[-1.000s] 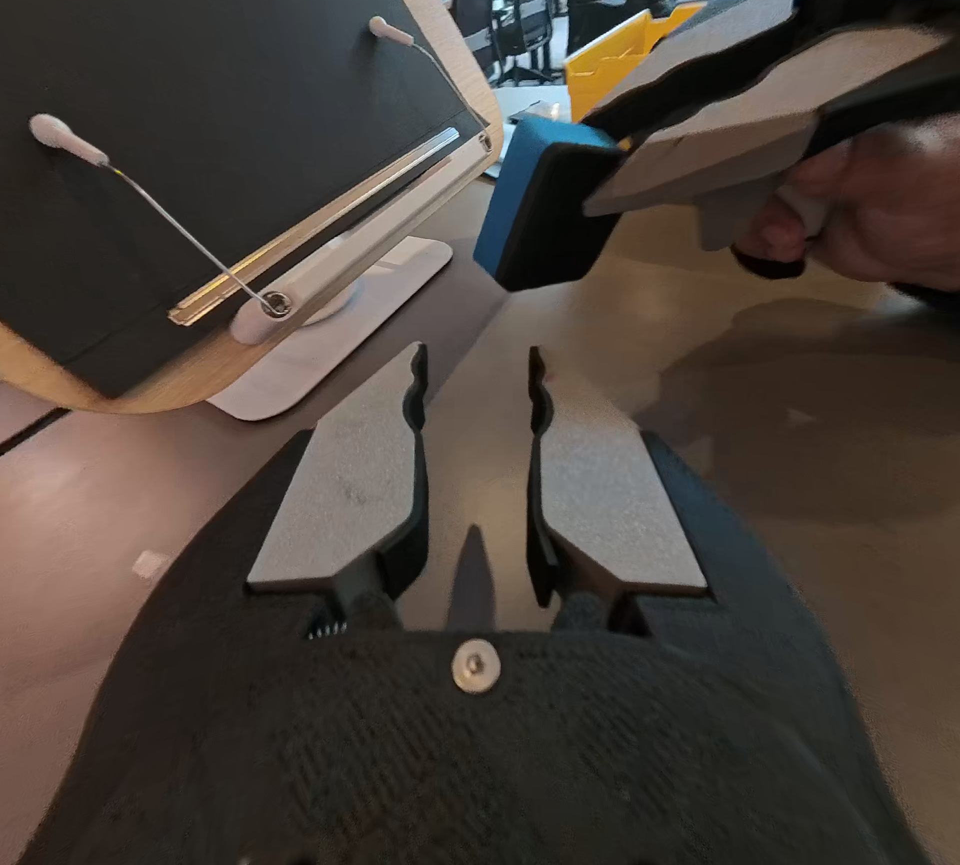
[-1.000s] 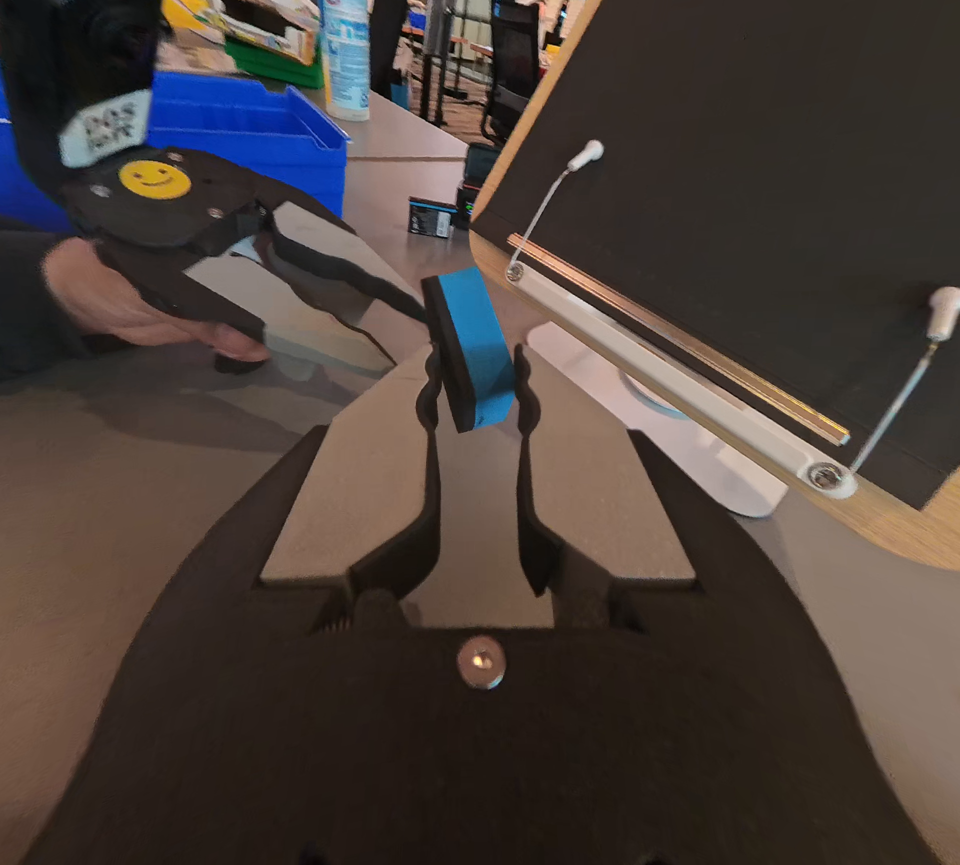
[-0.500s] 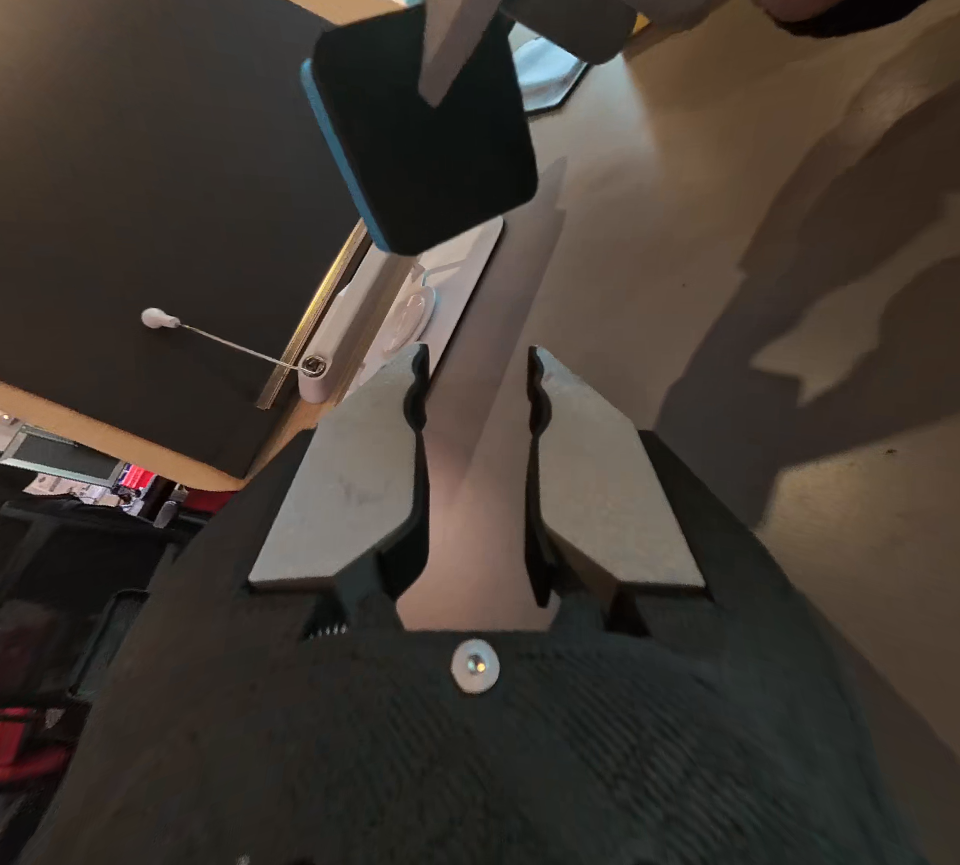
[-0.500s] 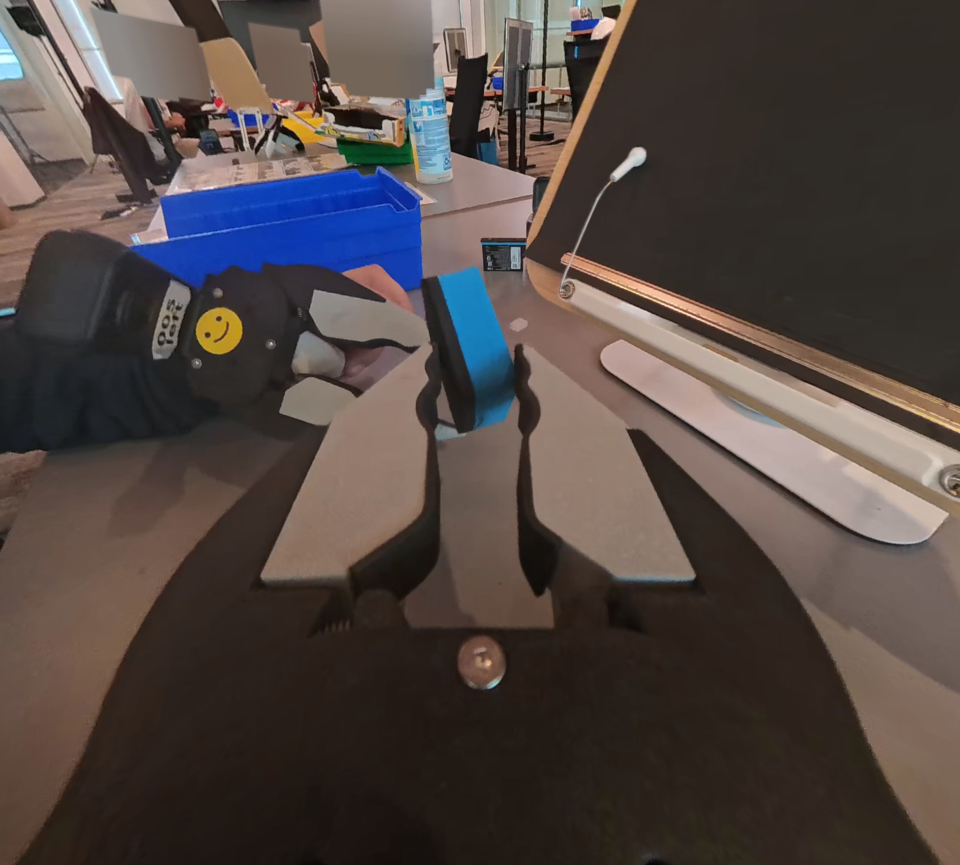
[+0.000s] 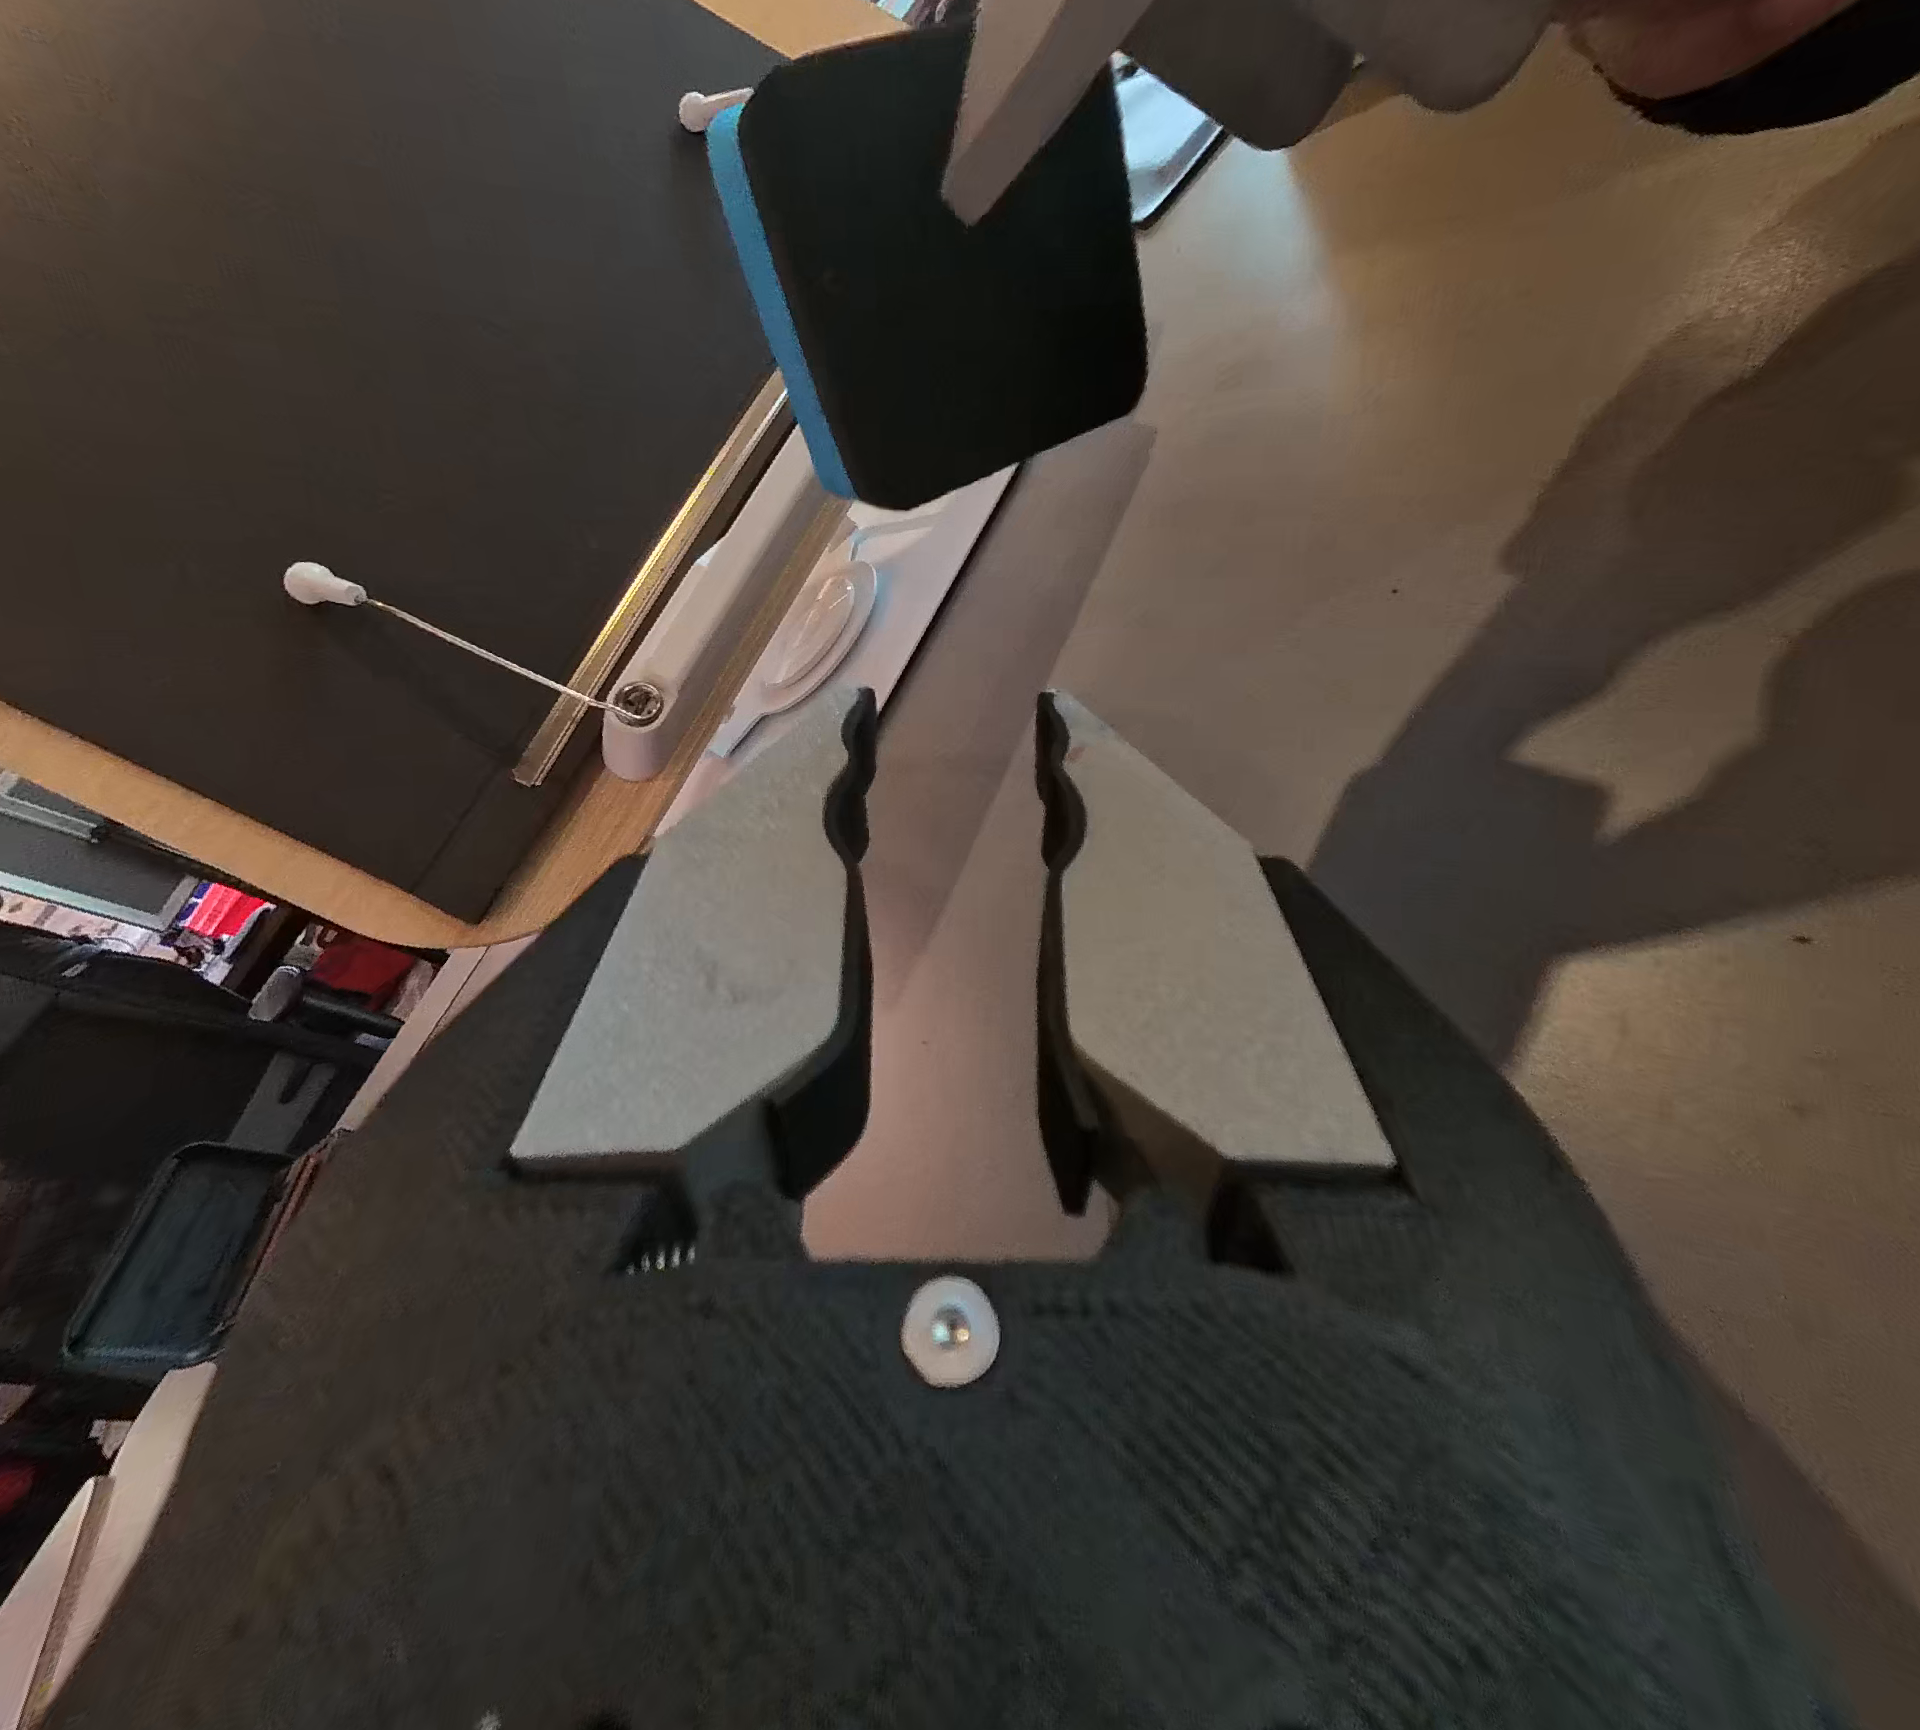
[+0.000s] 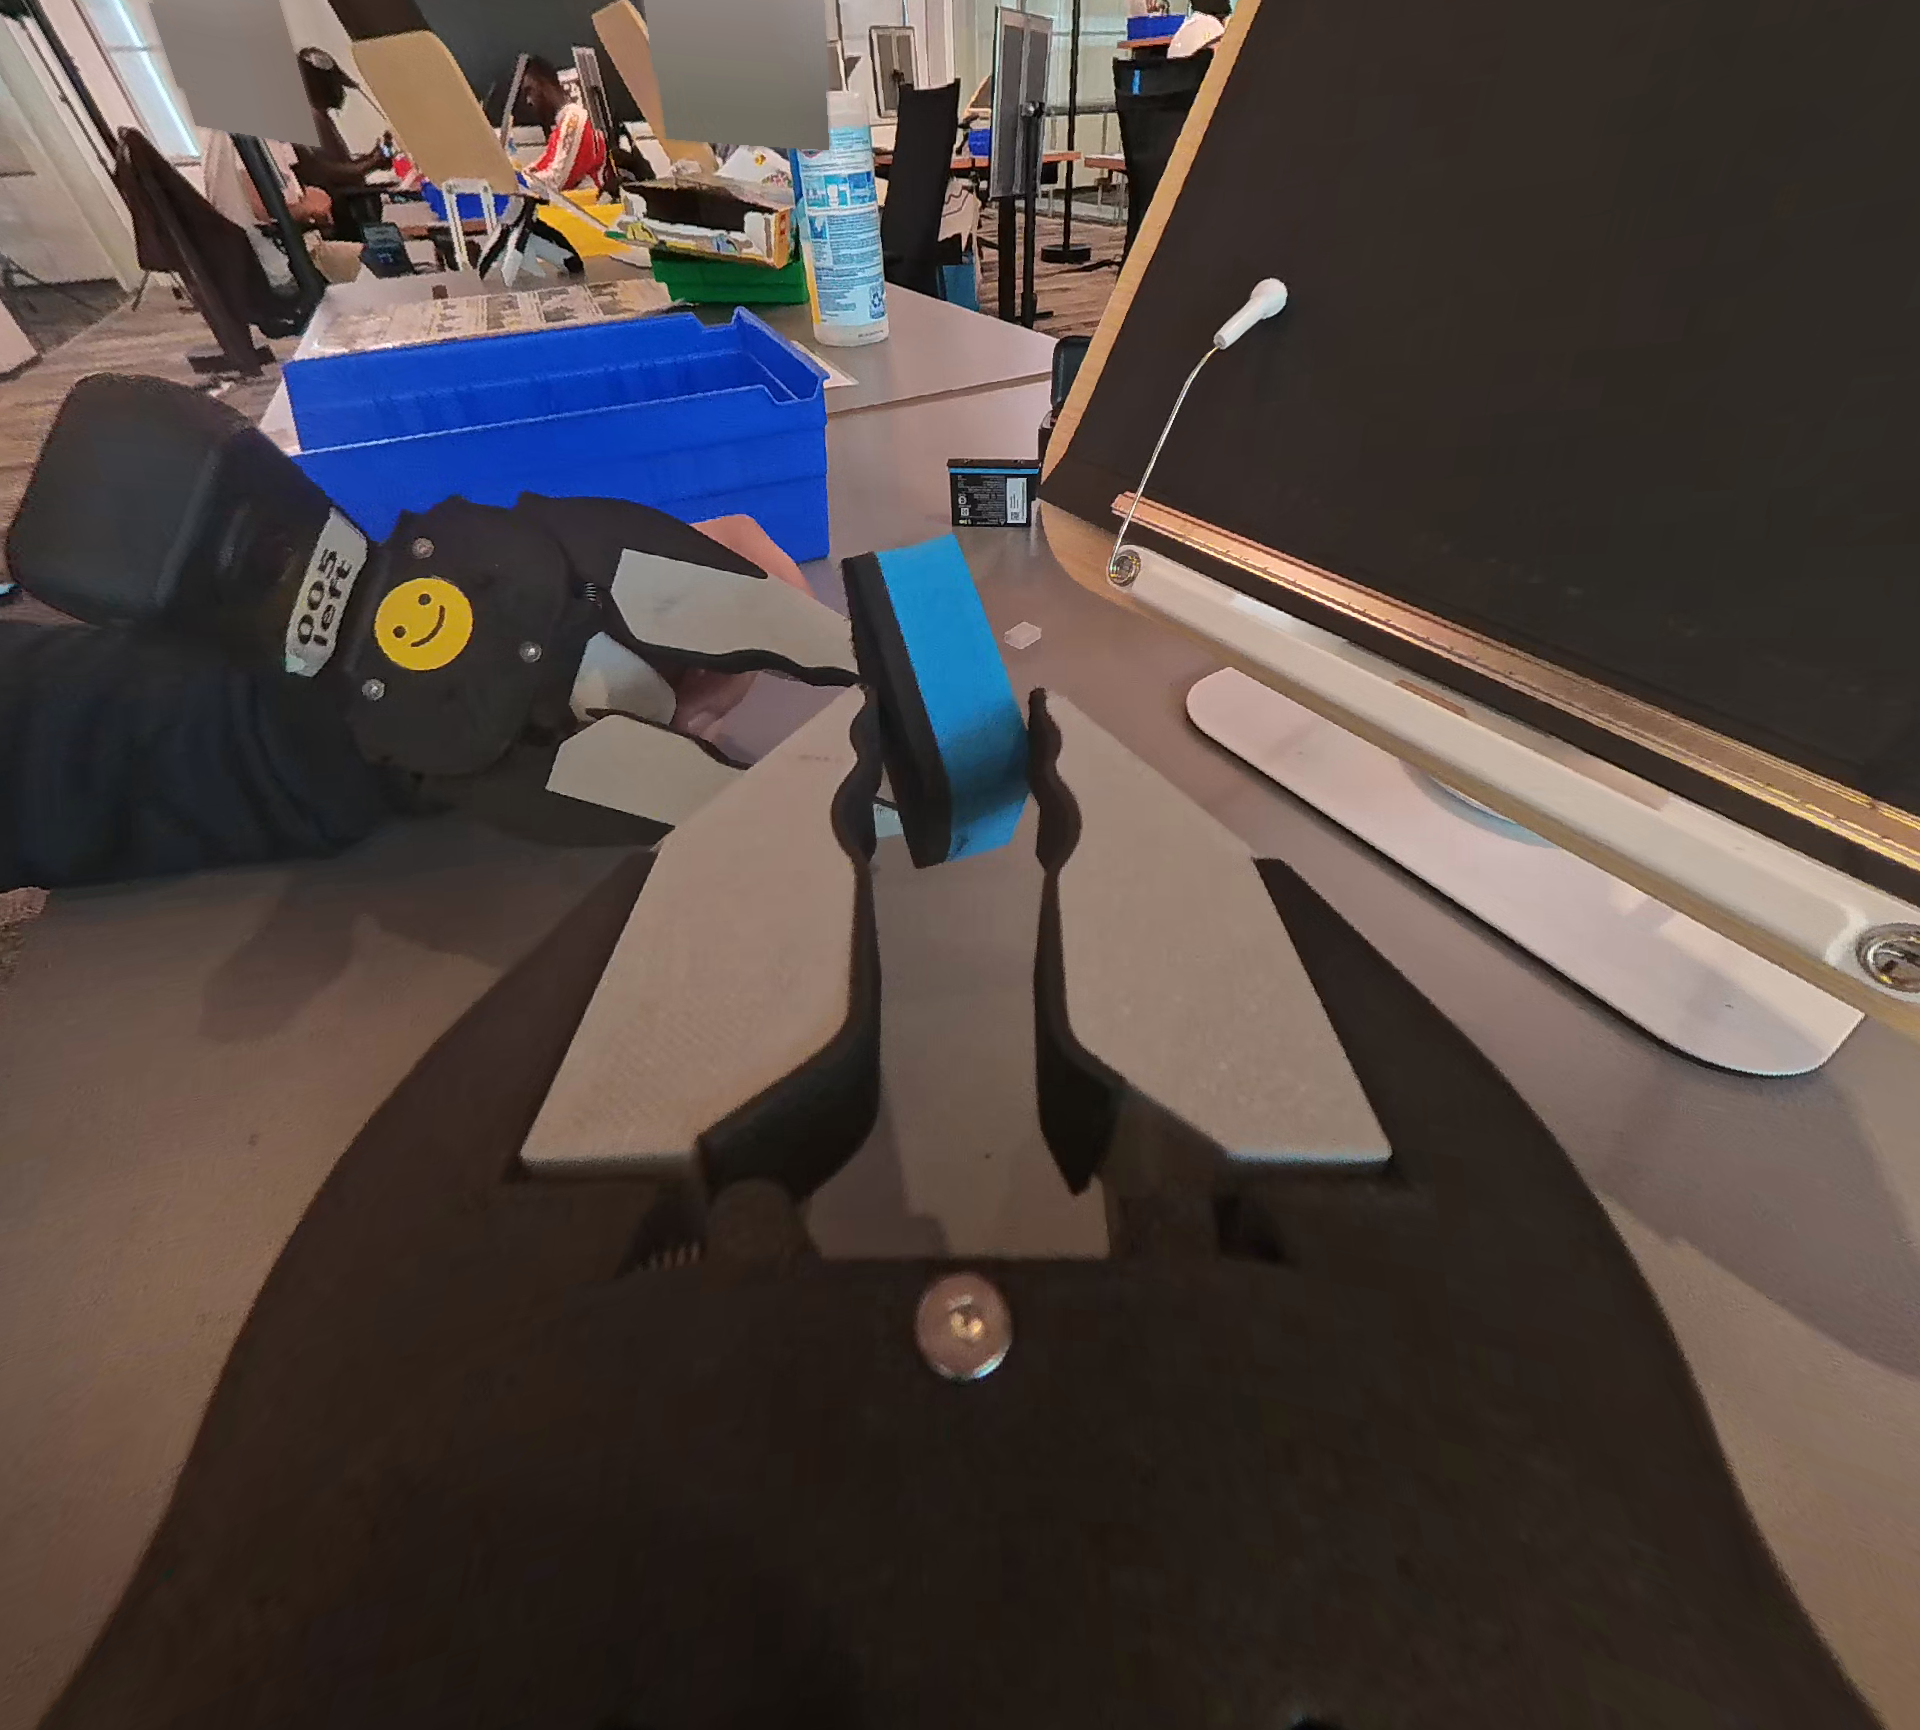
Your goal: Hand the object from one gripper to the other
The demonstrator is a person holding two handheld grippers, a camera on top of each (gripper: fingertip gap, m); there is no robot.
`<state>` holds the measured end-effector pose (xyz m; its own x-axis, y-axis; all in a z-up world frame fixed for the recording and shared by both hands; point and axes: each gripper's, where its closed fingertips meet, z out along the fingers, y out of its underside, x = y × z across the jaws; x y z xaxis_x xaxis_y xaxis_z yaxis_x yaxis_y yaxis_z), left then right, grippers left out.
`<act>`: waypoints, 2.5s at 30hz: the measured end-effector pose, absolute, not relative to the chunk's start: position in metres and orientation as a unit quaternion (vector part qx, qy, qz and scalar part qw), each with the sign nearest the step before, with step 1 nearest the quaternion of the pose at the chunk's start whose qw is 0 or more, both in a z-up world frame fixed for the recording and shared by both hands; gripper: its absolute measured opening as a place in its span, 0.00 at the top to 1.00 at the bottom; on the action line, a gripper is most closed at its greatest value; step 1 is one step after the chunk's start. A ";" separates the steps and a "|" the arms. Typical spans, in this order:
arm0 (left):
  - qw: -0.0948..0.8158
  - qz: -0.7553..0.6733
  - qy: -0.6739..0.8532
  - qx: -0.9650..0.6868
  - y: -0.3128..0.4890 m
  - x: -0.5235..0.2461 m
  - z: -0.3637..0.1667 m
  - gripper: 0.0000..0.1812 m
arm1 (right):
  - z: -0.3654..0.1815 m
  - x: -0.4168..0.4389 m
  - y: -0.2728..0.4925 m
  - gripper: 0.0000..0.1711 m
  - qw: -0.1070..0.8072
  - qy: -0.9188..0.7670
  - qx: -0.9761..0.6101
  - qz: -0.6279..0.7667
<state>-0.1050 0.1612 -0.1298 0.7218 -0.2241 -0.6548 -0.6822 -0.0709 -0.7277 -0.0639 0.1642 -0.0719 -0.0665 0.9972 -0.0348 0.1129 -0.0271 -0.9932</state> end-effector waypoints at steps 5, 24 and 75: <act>0.601 0.190 0.319 -0.708 0.161 -0.105 -0.130 0.85 | -0.073 -0.065 0.163 0.86 0.448 -0.542 -0.517 0.488; 0.625 0.004 0.251 -0.739 0.155 -0.097 -0.119 0.82 | -0.066 -0.062 0.162 0.86 0.454 -0.538 -0.507 0.497; 0.651 -0.151 0.273 -0.692 0.134 -0.062 -0.100 0.75 | -0.061 -0.057 0.120 0.86 0.393 -0.592 -0.426 0.560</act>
